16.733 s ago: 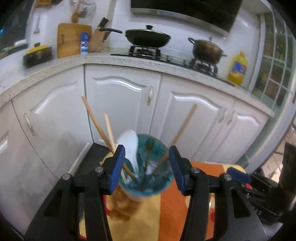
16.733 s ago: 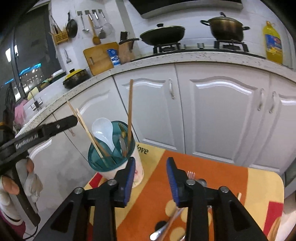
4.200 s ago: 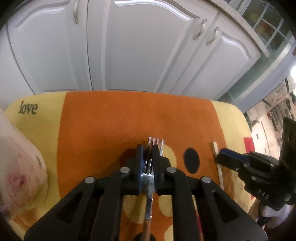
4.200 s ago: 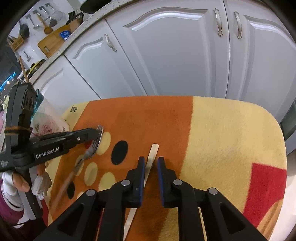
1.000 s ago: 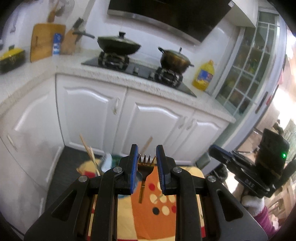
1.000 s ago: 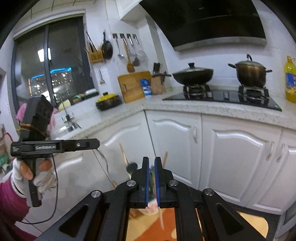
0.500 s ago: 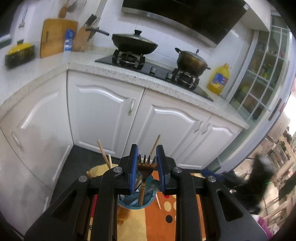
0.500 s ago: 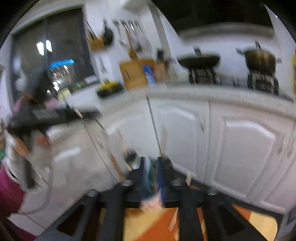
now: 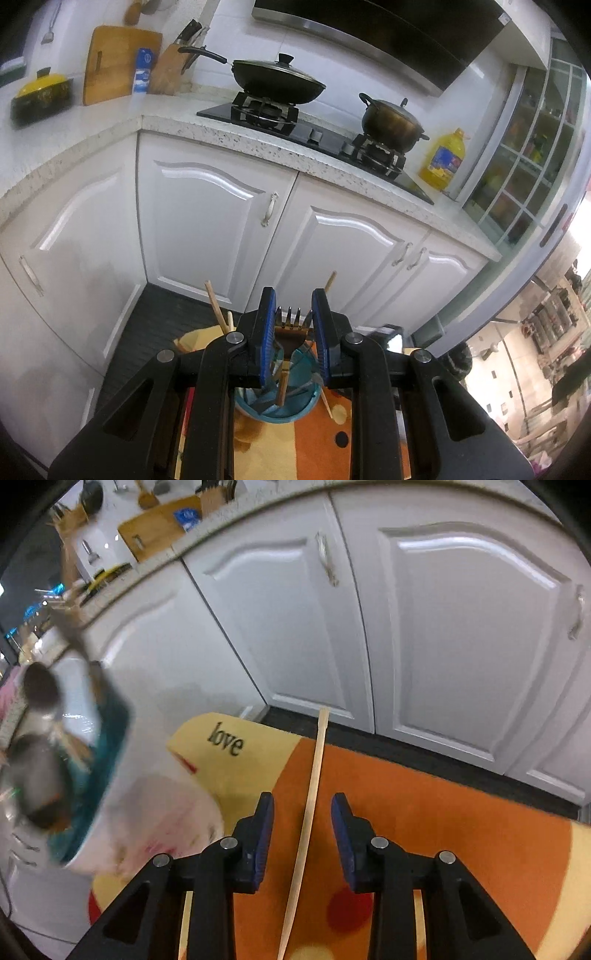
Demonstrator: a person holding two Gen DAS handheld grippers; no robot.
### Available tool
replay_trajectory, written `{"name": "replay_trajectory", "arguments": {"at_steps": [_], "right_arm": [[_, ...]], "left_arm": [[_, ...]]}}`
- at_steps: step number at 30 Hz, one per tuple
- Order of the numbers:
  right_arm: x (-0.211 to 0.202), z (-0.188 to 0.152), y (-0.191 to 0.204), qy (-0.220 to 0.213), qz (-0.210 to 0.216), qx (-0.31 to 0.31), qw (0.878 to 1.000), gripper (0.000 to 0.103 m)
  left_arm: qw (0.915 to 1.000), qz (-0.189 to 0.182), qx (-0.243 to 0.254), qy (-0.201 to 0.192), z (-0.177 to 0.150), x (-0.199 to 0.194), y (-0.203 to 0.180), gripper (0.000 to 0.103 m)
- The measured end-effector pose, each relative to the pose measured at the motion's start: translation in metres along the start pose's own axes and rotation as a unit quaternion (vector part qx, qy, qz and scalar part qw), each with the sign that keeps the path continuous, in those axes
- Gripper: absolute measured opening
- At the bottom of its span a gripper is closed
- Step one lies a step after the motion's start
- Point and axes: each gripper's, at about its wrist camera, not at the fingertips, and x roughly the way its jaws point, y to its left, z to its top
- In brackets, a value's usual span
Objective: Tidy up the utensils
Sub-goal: 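Lower the fork into the holder with the left tool while the right tool inserts the chopstick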
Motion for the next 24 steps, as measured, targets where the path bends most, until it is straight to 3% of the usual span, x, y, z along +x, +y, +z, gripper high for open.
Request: {"name": "replay_trajectory", "arguments": {"at_steps": [5,10,13,14,17,24], "right_arm": [[0.026,0.022,-0.006,0.013,-0.016,-0.001,1.0,0.032],[0.044,0.045,-0.011,0.031,-0.004,0.01,0.999,0.032],[0.053,0.047,-0.014,0.043,0.014,0.016,0.999,0.005],[0.053,0.046,-0.015,0.044,0.015,0.016,0.999,0.005],[0.039,0.04,-0.014,0.03,0.028,0.011,0.999,0.005],[-0.045,0.015,-0.022,-0.043,0.079,0.042,0.995,0.005]], "left_arm": [[0.9999,0.014,0.005,-0.005,0.008,0.003,0.005,0.018],[0.9994,0.031,0.011,0.0,0.007,0.013,0.009,0.018],[0.9992,0.036,0.014,0.004,0.004,0.019,0.01,0.018],[0.9992,0.038,0.015,0.005,0.003,0.022,0.01,0.018],[0.9993,0.035,0.012,0.011,0.0,0.028,0.011,0.018],[0.9992,0.035,0.017,0.01,-0.003,0.03,0.007,0.018]]}}
